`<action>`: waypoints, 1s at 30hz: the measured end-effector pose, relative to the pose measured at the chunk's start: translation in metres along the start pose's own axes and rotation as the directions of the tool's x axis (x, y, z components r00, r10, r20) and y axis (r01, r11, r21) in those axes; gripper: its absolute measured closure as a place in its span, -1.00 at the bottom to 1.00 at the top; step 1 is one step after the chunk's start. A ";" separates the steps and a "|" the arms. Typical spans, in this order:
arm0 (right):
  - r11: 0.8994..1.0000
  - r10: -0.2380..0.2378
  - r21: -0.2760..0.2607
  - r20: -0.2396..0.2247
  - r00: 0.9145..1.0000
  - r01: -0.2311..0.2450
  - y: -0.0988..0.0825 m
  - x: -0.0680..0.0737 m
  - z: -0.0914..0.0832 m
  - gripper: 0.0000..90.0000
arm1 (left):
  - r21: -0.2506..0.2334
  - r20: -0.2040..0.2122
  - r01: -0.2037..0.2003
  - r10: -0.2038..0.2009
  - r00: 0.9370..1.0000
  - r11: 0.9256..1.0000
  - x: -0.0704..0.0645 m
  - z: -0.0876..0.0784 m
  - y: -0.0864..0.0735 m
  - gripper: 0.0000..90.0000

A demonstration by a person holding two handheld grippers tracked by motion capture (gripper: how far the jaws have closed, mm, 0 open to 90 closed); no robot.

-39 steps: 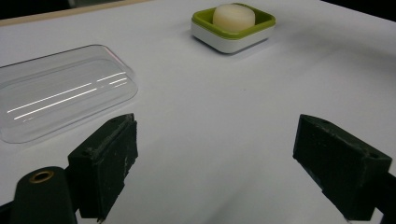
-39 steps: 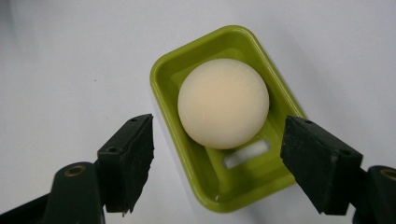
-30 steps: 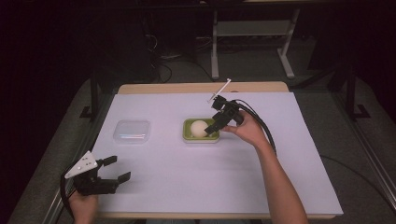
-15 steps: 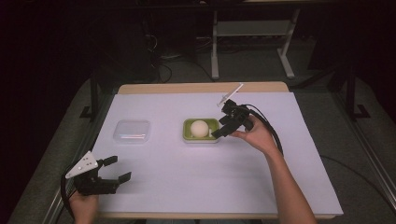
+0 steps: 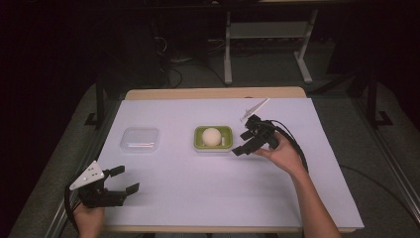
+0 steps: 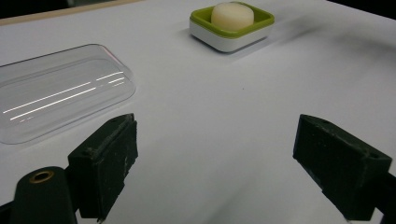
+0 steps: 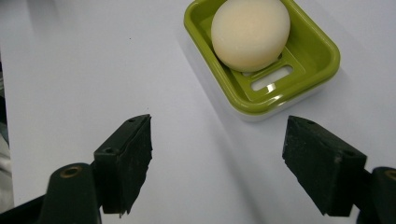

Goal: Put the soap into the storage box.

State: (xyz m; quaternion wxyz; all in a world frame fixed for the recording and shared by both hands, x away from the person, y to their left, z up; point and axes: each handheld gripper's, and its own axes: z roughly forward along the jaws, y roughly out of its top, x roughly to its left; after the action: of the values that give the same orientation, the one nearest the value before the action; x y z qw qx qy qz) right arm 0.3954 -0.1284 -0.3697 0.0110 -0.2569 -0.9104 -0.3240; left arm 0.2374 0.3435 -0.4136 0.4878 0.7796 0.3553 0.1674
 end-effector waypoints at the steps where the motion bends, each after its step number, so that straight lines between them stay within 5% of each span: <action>1: 1.000 -0.003 -0.007 0.001 1.000 0.003 -0.001 0.000 -0.001 -0.48 | -0.001 0.000 0.001 -0.001 1.000 1.000 0.000 0.000 0.000 -0.71; 7: 1.000 0.025 -0.010 -0.002 1.000 -0.025 -0.012 0.003 -0.008 -0.51 | 0.001 0.001 0.005 -0.005 1.000 1.000 -0.001 0.001 0.000 -0.71; 30: 1.000 0.005 -0.003 0.015 1.000 -0.005 -0.054 0.031 -0.019 -0.52 | 0.000 -0.001 0.008 -0.008 1.000 1.000 -0.001 0.001 -0.001 -0.71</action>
State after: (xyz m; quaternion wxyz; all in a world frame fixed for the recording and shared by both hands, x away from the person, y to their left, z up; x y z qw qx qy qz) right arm 0.3398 -0.1608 -0.3807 0.0047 -0.2617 -0.9093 -0.3236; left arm 0.2367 0.3420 -0.4147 0.4884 0.7781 0.3585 0.1658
